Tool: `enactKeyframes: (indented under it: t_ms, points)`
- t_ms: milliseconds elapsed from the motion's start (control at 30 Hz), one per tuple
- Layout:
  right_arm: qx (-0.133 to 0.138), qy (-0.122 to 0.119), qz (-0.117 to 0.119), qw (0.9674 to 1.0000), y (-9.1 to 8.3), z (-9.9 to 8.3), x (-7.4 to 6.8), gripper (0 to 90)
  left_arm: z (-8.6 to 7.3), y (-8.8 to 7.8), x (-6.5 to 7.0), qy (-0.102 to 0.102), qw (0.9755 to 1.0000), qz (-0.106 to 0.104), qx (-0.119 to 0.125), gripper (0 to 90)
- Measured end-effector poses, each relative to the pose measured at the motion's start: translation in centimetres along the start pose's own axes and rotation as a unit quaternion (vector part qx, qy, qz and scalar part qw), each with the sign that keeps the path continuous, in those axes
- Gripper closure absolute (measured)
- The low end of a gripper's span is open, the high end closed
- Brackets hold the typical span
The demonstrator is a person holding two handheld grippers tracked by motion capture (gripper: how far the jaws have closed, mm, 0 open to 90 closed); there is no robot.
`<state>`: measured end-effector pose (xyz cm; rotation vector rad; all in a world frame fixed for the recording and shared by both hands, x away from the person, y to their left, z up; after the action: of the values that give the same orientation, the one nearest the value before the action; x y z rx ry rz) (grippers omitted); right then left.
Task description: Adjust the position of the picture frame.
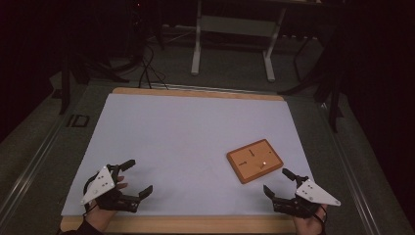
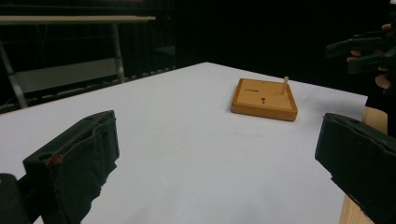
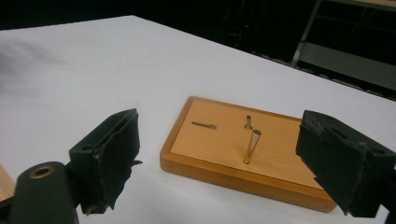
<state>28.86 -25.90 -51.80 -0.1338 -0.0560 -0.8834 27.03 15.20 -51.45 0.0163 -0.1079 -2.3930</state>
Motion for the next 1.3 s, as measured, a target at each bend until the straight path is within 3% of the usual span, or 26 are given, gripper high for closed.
enactKeyframes:
  t_ms: [133, 267, 533, 633, 1000, 1300]
  points:
    - [0.001, 0.001, -0.007, 1.0, -0.2, 0.8, -0.1, 13.2, 0.1, 0.1, 0.2, 0.001, 1.0, -0.003, 0.001, 0.0]
    - [0.007, 0.018, 0.006, 0.9998, 0.2, 1.6, -0.3, 12.8, -0.1, 0.2, 0.3, -0.001, 1.0, -0.006, -0.001, 0.0]
    - [0.013, -0.011, 0.004, 0.9998, 1.5, 3.7, 0.7, 9.2, -0.3, 0.4, 0.4, -0.004, 0.9999, -0.009, -0.004, 0.1]
    - [0.017, 0.003, 0.001, 0.9999, 2.2, 4.3, 1.2, 9.0, -0.3, 0.4, 0.5, -0.007, 0.9999, -0.01, -0.003, 0.0]
    - [-0.011, -0.005, -0.007, 0.9999, 4.6, 4.3, 3.6, 9.2, -0.6, 0.7, 0.7, -0.008, 0.9998, -0.018, -0.01, 0.1]
    - [-0.023, 0.018, 0.006, 0.9996, 6.1, 3.0, 4.8, 9.7, -0.8, 0.9, 0.8, -0.01, 0.9996, -0.022, -0.013, 0.0]
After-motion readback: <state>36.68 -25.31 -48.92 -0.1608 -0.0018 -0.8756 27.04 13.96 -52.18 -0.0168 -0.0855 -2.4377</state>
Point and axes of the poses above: each handheld gripper's, and its own axes: y roughly forward along the jaws, z roughly out of its top, x roughly to its right, the point moved 9 cm from there along y, roughly forward along the jaws, and after that the axes turned 13 degrees about x, right-handed, at the moved point
